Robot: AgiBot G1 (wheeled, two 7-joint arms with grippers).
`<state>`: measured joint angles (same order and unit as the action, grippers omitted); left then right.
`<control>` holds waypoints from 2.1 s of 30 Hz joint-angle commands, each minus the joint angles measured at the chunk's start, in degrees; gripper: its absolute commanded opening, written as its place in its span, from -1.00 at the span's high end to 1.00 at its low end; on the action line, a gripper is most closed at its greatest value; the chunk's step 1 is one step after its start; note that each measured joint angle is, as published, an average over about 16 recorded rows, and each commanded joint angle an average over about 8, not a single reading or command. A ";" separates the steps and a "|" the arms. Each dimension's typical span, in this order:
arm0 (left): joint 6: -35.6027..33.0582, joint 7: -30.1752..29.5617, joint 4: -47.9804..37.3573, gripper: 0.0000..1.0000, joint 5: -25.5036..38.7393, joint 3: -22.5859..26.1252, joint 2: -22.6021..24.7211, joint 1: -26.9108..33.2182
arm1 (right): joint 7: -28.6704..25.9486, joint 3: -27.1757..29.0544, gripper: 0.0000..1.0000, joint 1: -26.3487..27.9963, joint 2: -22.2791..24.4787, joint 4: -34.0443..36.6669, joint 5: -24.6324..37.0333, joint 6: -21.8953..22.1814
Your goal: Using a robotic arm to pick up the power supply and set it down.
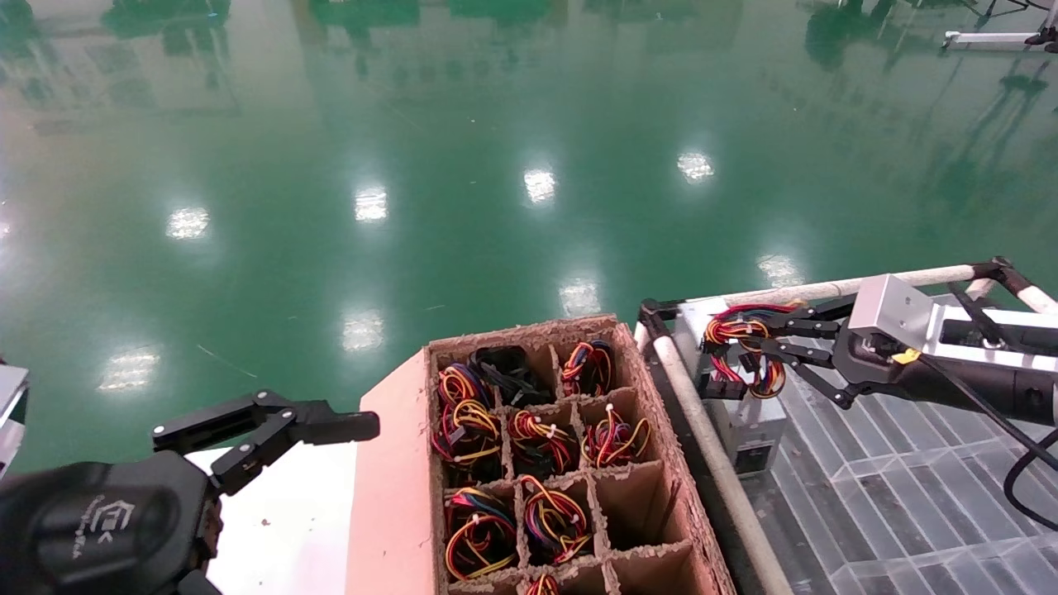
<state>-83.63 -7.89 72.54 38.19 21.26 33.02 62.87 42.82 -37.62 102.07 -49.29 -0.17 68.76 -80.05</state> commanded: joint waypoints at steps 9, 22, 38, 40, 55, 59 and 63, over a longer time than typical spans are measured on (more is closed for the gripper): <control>0.01 0.00 -0.01 -1.00 0.00 0.00 0.00 0.00 | 0.10 0.02 -1.00 -0.06 -0.06 -0.03 -0.08 0.11; 0.01 0.00 -0.01 -1.00 0.00 0.00 0.00 0.00 | -0.01 -0.03 -1.00 0.02 -0.02 -0.10 0.05 -0.11; 0.00 0.00 0.00 -1.00 0.00 0.00 0.00 0.00 | -0.15 -0.03 -1.00 0.00 0.05 -0.25 0.08 -0.19; 0.00 0.00 -0.01 -1.00 0.00 0.00 0.00 0.00 | -0.44 0.09 -1.00 -0.21 0.12 -0.63 -0.06 -0.22; 0.00 0.01 -0.02 -1.00 -0.01 0.01 0.00 0.00 | -11.84 4.70 -1.00 -8.85 3.16 -16.23 -5.81 -1.39; 0.00 0.01 -0.02 -1.00 -0.01 0.01 0.00 0.01 | -15.36 6.13 -1.00 -11.51 4.10 -21.05 -7.58 -1.75; 0.00 0.01 -0.02 -1.00 -0.01 0.01 0.00 0.01 | -18.93 7.57 -1.00 -14.23 5.05 -25.95 -9.39 -2.12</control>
<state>-83.63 -7.87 72.52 38.18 21.27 33.02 62.88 23.89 -30.05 87.84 -44.24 -26.12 59.37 -82.16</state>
